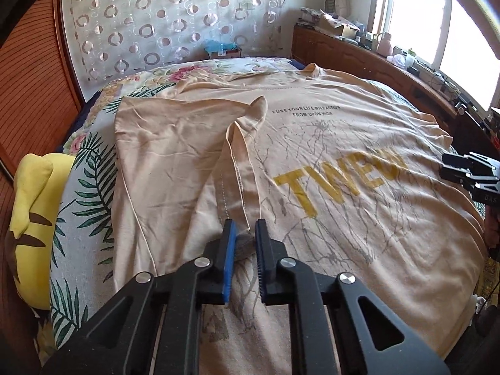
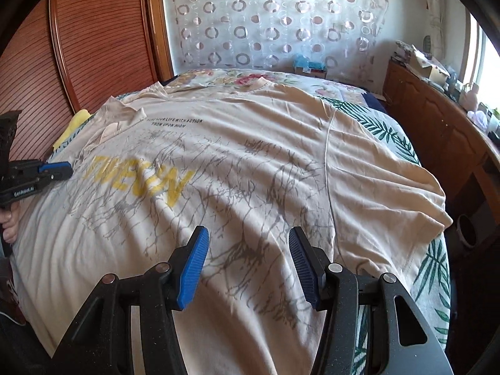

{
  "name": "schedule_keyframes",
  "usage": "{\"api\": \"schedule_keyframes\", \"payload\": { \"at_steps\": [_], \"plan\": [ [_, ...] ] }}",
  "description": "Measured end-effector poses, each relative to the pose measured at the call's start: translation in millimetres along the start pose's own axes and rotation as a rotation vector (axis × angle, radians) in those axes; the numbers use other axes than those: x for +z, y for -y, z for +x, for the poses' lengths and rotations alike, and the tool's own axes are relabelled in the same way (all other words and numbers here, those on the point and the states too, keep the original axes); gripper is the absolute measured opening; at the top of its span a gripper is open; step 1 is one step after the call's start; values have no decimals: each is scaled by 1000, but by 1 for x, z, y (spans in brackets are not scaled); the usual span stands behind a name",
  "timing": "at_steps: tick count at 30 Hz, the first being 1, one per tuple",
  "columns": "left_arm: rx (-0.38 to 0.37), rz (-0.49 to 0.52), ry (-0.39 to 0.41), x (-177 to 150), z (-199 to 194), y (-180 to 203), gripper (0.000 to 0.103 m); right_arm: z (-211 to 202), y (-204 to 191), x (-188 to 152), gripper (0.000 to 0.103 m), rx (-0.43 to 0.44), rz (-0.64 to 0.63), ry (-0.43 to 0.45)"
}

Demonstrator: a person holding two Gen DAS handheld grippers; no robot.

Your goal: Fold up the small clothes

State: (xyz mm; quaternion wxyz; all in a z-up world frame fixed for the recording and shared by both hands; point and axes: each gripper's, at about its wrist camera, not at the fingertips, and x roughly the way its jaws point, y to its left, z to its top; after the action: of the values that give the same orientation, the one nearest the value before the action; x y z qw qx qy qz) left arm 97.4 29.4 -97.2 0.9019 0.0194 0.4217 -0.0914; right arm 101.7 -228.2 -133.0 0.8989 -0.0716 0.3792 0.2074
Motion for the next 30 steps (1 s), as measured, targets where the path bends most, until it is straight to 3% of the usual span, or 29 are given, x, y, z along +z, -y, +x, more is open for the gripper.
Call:
{"api": "schedule_keyframes", "payload": {
  "at_steps": [3, 12, 15, 19, 21, 25, 27, 30],
  "plan": [
    [-7, -3, 9, 1, -2, -3, 7, -1, 1, -5, 56, -9, -3, -5],
    [-54, 11, 84, 9, -31, 3, 6, 3, 3, -7, 56, -14, -4, -8],
    [-47, 24, 87, 10, -35, 7, 6, 3, 3, -7, 56, -16, -8, -9],
    [-91, 14, 65, 9, -35, 7, 7, 4, 5, -7, 56, -9, -3, -9],
    [-90, 14, 70, 8, -37, 7, 11, 5, 7, -6, 56, -5, 2, -10],
    [-59, 16, 94, 11, -40, 6, 40, 5, 8, -6, 56, -6, 4, -10],
    [-54, 6, 96, 14, -39, 4, 47, 5, 8, -6, 56, -5, 5, -11],
    [-30, -2, 110, 17, -38, 2, 68, 6, 9, -6, 56, -4, 7, -11]
  ]
}}
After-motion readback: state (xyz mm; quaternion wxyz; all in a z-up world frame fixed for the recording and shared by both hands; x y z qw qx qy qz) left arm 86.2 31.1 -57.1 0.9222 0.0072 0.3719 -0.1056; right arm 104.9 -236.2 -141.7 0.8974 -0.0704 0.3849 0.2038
